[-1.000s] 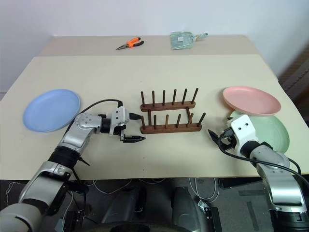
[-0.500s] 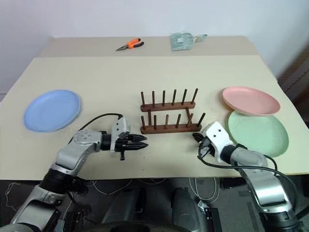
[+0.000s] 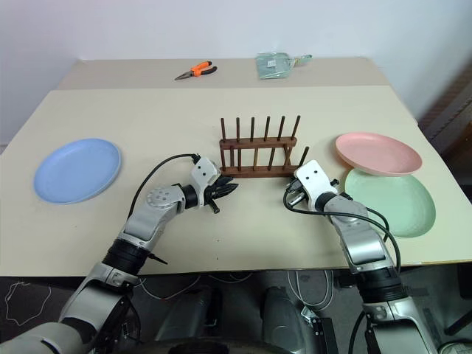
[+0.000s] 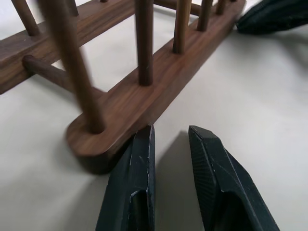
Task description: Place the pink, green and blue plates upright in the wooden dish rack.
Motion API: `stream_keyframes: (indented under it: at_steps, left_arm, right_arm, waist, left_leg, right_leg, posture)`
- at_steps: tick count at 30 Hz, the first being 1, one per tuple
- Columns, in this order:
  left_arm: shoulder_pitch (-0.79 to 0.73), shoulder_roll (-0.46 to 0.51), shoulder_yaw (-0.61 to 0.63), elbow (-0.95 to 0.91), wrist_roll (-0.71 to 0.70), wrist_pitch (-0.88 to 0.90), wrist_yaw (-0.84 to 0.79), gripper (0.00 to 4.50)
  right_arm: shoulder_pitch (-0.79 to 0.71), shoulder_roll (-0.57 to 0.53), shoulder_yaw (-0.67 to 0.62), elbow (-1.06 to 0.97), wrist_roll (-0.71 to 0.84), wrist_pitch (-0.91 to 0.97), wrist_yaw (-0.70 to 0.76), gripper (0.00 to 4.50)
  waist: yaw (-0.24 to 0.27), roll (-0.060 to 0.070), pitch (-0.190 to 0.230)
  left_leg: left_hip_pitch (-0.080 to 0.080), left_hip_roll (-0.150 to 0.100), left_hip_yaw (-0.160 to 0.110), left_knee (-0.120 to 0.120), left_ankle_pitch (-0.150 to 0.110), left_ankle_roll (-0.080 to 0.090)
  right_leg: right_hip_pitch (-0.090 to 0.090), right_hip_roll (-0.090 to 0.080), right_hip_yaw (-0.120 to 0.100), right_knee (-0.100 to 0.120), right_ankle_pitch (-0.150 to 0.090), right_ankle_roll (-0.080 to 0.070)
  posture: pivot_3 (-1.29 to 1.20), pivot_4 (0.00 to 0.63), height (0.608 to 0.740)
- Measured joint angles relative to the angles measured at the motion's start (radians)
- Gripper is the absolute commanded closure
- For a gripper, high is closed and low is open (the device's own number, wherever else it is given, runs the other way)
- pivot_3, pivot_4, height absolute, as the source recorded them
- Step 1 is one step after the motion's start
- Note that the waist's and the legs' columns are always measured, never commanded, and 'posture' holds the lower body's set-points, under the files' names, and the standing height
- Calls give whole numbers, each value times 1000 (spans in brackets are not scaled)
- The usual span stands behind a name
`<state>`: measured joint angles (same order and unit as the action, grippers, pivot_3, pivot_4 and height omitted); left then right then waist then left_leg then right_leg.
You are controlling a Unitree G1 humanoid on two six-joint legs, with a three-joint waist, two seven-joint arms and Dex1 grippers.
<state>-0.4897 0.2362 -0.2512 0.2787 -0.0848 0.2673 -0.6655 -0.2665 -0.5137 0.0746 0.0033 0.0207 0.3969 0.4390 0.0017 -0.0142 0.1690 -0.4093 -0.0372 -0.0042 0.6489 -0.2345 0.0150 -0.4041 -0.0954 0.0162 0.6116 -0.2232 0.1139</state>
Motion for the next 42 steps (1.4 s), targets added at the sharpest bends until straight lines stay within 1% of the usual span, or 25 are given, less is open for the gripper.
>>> stream_keyframes:
  at_steps: [1, 2, 5, 6, 8, 12, 14, 16, 19, 21, 22, 26, 28, 29, 33, 35, 36, 37, 39, 40, 42]
  left_arm:
    - [1, 1, 0, 3, 0, -9, -1, 3424]
    - [3, 4, 0, 2, 0, -16, -3, 3424]
    - [15, 22, 1, -21, -2, -25, -11, 3424]
    - [22, 31, 5, -32, -3, -28, -15, 3424]
    - [39, 51, 17, -51, -8, -30, -24, 3424]
    - [92, 87, 37, -127, -40, -5, -73, 3424]
    - [104, 90, 37, -149, -56, 14, -100, 3424]
    - [122, 89, 30, -195, -90, 41, -145, 3424]
    - [133, 86, 20, -269, -144, 81, -205, 3424]
    - [132, 86, 14, -311, -163, 99, -226, 3424]
    - [132, 86, 9, -328, -169, 104, -231, 3424]
    - [134, 85, 6, -367, -187, 131, -237, 3424]
    - [143, 92, 6, -384, -189, 138, -237, 3424]
    - [149, 97, 6, -389, -189, 139, -236, 3424]
    - [173, 115, 8, -402, -189, 140, -234, 3424]
    - [177, 124, 12, -402, -190, 140, -227, 3424]
    - [179, 126, 17, -404, -191, 140, -223, 3424]
    - [181, 127, 28, -404, -193, 140, -219, 3424]
    - [182, 130, 46, -404, -205, 140, -213, 3424]
    - [182, 129, 51, -404, -210, 140, -210, 3424]
    - [184, 136, 55, -404, -212, 140, -209, 3424]
  right_arm:
    - [0, -3, -4, 0, 0, -2, 4, 3709]
    - [5, -15, -9, -5, 1, -5, 15, 3269]
    - [67, -95, -30, -76, 2, -23, 68, 1766]
    - [104, -135, -49, -118, 2, -30, 90, 1201]
    - [146, -210, -93, -184, 1, -35, 121, 268]
    - [189, -397, -247, -254, -30, -46, 168, 268]
    - [194, -454, -283, -253, -67, -73, 171, 268]
    - [204, -500, -263, -209, -127, -123, 164, 268]
    - [167, -524, -195, -45, -238, -184, 113, 268]
    - [129, -521, -150, 52, -283, -220, 81, 793]
    - [105, -517, -125, 104, -304, -245, 63, 1155]
    - [53, -491, -75, 230, -355, -309, 15, 3133]
    - [48, -486, -60, 241, -363, -332, 9, 4260]
    - [45, -485, -59, 241, -366, -342, 2, 4430]
    - [44, -483, -64, 211, -362, -373, -2, 4430]
    - [32, -477, -100, 133, -330, -388, -2, 4430]
    - [15, -449, -134, 92, -282, -372, 5, 4430]
    - [-11, -400, -176, 34, -207, -339, 12, 4430]
    - [-82, -242, -271, -134, 51, -190, 30, 4430]
    - [-109, -181, -297, -225, 178, -111, 33, 4430]
    - [-130, -109, -343, -353, 390, 34, 31, 4430]
  waist:
    - [0, 0, 0]
    - [0, 0, 0]
    - [0, 0, 0]
    - [1, 0, 0]
    - [-5, 0, 1]
    - [-12, 1, 2]
    - [-11, 1, 2]
    - [-10, 0, 2]
    - [-11, 0, 3]
    - [-11, 1, 3]
    - [-12, 1, 3]
    - [-12, 2, 4]
    - [-12, 2, 4]
    - [-12, 2, 4]
    - [-12, 3, 5]
    - [-15, 6, 6]
    - [-16, 6, 7]
    - [-17, 5, 7]
    - [-18, 5, 7]
    - [-14, 5, 8]
    - [-1, 4, 8]
  left_leg:
    - [0, 0, 0, 0, 0, 0]
    - [0, 0, 0, 0, 0, 0]
    - [0, 0, 0, -2, 0, 0]
    - [-1, 0, 0, -3, 0, 0]
    - [-1, 0, 1, -3, 0, 0]
    - [-1, 0, 1, -3, 0, 0]
    - [-1, 0, 0, -3, 0, 0]
    - [-2, 0, 1, -3, 0, 0]
    - [-3, 0, 1, -2, 0, 0]
    - [-4, 0, 2, -2, 0, 0]
    - [-4, 0, 1, -2, 0, 0]
    - [-4, 0, 1, -2, 0, 0]
    - [-4, 0, 2, -2, 0, 0]
    - [-4, 0, 2, -2, 0, 0]
    - [-4, 0, 2, -2, 0, 0]
    - [-5, 0, 2, -2, 0, 0]
    - [-4, 0, 2, -2, 0, 0]
    - [-4, 1, 2, -1, 0, 0]
    - [-4, 2, 0, -2, 0, 0]
    - [-4, 2, -1, -1, 0, 0]
    - [-6, 2, -4, -1, 0, 0]
  right_leg:
    - [0, 0, 0, 0, 0, 0]
    - [0, 0, 0, 0, 0, 0]
    - [-1, -1, 0, 0, 0, 0]
    - [-2, -1, 0, 0, 0, 0]
    - [-2, -2, 0, 0, 0, 0]
    - [-2, -2, 0, 0, 0, 0]
    - [-2, -2, 0, -1, 0, 0]
    - [-2, -2, 0, -2, -1, 0]
    - [-3, -3, 0, -3, -1, -1]
    - [-3, -3, 0, -3, -1, -1]
    - [-4, -3, 0, -3, -1, -1]
    - [-4, -2, 0, -3, -1, -1]
    - [-4, -1, 0, -3, -1, -1]
    - [-4, -1, 0, -3, -1, -1]
    - [-4, -1, 0, -3, -1, -1]
    - [-4, -1, 1, -2, 0, 0]
    - [-4, 0, 1, -2, 0, 0]
    - [-5, 1, 1, -1, 0, 0]
    - [-5, 2, 1, 0, 0, 0]
    - [-5, 2, 0, 1, 0, 0]
    - [-4, 0, -3, 1, 0, 0]
  posture:
    - [0, 150, 738]
    - [0, 150, 738]
    - [0, 150, 738]
    - [0, 150, 738]
    - [0, 150, 738]
    - [0, 150, 738]
    - [0, 150, 738]
    - [0, 150, 738]
    - [0, 150, 738]
    - [0, 150, 738]
    - [0, 150, 738]
    - [0, 150, 738]
    - [0, 150, 738]
    - [0, 150, 738]
    - [0, 150, 738]
    - [0, 150, 738]
    - [0, 150, 738]
    - [0, 150, 738]
    - [0, 150, 738]
    - [0, 150, 738]
    - [0, 150, 738]
